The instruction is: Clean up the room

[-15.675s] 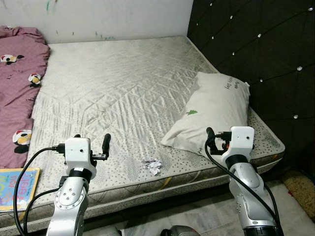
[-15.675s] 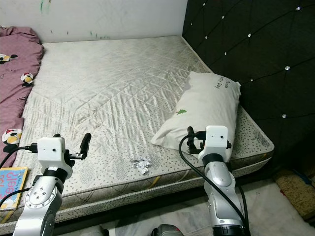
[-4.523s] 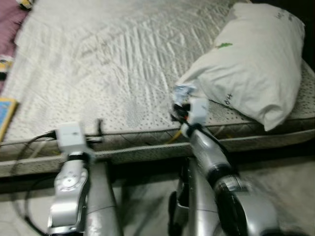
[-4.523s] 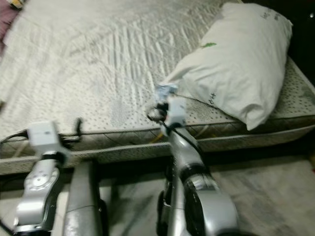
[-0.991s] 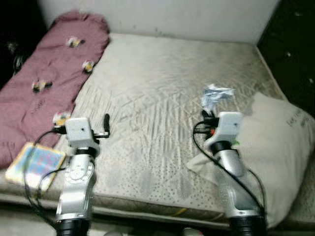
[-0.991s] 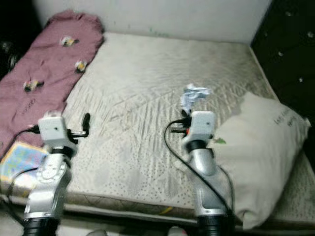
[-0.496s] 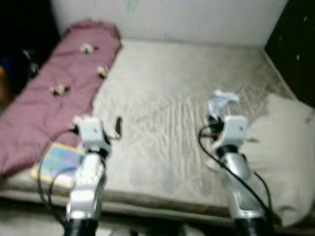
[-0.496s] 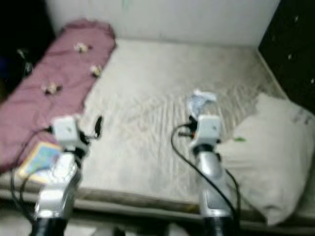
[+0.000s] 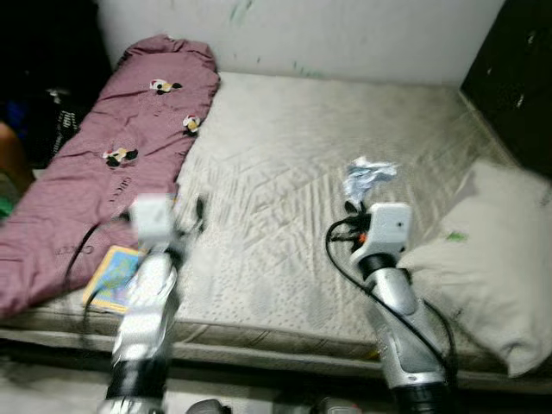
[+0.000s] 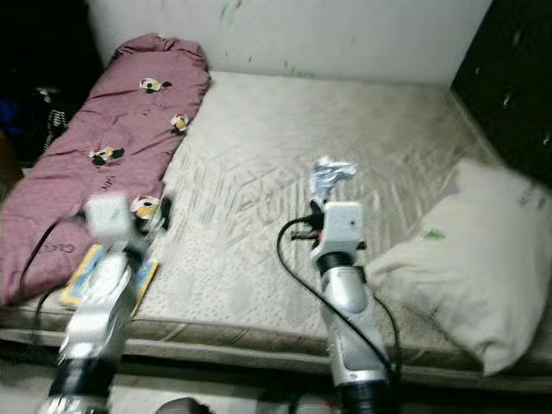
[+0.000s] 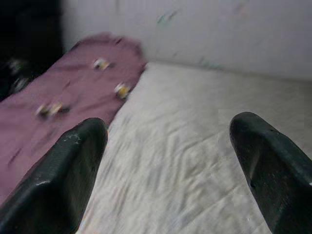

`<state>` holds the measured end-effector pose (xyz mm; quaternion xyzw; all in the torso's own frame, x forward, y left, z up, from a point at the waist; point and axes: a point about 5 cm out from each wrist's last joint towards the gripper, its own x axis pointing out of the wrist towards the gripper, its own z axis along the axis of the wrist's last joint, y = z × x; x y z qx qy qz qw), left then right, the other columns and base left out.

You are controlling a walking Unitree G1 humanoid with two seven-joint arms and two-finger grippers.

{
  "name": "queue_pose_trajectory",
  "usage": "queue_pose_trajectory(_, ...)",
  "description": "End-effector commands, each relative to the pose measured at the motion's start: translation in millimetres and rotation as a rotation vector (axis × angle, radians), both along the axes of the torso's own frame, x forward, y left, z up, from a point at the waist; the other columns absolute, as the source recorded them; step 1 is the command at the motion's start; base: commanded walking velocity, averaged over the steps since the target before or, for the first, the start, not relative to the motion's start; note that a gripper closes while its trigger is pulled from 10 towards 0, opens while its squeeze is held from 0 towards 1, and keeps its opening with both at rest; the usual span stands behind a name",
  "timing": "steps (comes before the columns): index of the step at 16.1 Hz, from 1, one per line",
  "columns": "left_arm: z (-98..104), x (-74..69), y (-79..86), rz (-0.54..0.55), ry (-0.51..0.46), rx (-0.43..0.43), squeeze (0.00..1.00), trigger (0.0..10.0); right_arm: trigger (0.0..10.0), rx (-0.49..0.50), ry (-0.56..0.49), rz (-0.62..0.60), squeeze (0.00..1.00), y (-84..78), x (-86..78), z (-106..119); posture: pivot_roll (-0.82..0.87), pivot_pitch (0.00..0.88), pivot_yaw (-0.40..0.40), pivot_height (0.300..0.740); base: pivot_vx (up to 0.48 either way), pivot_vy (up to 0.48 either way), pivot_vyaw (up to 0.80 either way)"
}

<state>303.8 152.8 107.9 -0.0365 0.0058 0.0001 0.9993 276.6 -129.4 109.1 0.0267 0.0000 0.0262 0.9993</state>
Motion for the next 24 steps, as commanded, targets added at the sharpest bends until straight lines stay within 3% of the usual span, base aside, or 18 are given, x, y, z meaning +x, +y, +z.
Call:
queue_pose_trajectory(1,-0.2,0.1,-8.5,-0.058,-0.011,0.031,0.00,10.0,10.0,-0.004,0.000,-0.038,0.00,-10.6,1.2,-3.6,-0.14,0.002,0.057,0.740,0.000,0.000,0.00)
queue_pose_trajectory(3,-10.3,-2.8,-8.9,-0.066,0.035,0.010,0.00,10.0,10.0,0.028,0.037,-0.110,0.00,-17.1,-4.1,-11.0,-0.18,0.000,0.117,0.740,0.000,0.000,0.00)
queue_pose_trajectory(4,-16.3,-3.0,-15.5,-0.119,0.054,0.015,0.00,10.0,10.0,-0.004,-0.013,-0.125,0.00,-20.1,-10.2,-3.5,-0.22,0.000,0.152,0.740,0.000,0.000,0.00)
queue_pose_trajectory(8,-10.4,10.0,-32.2,-0.164,0.038,0.001,0.00,10.0,10.0,-0.017,0.035,-0.215,0.00,-35.1,-17.7,-15.5,-0.20,0.000,0.162,0.740,0.000,0.000,0.00)
queue_pose_trajectory(10,-11.1,2.9,-27.0,-0.129,0.026,-0.001,0.00,10.0,10.0,-0.010,0.049,-0.137,0.00,-23.8,-9.4,-16.5,-0.14,0.000,0.093,0.740,0.000,0.000,0.00)
queue_pose_trajectory(13,-24.0,-21.8,1.5,0.015,0.048,0.011,0.00,10.0,10.0,-0.018,0.026,0.050,0.00,2.6,9.9,-6.3,-0.05,0.000,-0.014,0.740,0.000,0.000,0.00)
queue_pose_trajectory(17,-19.9,-40.7,19.1,0.121,0.035,0.021,0.00,10.0,10.0,-0.025,0.014,0.164,0.00,23.1,16.5,-5.3,0.03,0.022,-0.090,0.740,0.000,0.000,0.00)
queue_pose_trajectory(21,-16.7,-45.5,27.4,0.150,0.033,0.051,0.00,10.0,10.0,0.031,0.032,0.239,0.00,32.3,6.9,-8.2,0.03,0.039,-0.097,0.740,0.000,0.000,0.00)
queue_pose_trajectory(24,-18.9,-45.0,24.8,0.140,0.049,0.061,0.00,10.0,10.0,0.043,0.015,0.206,0.00,24.1,5.2,-9.0,0.02,0.026,-0.085,0.740,0.000,0.000,0.00)
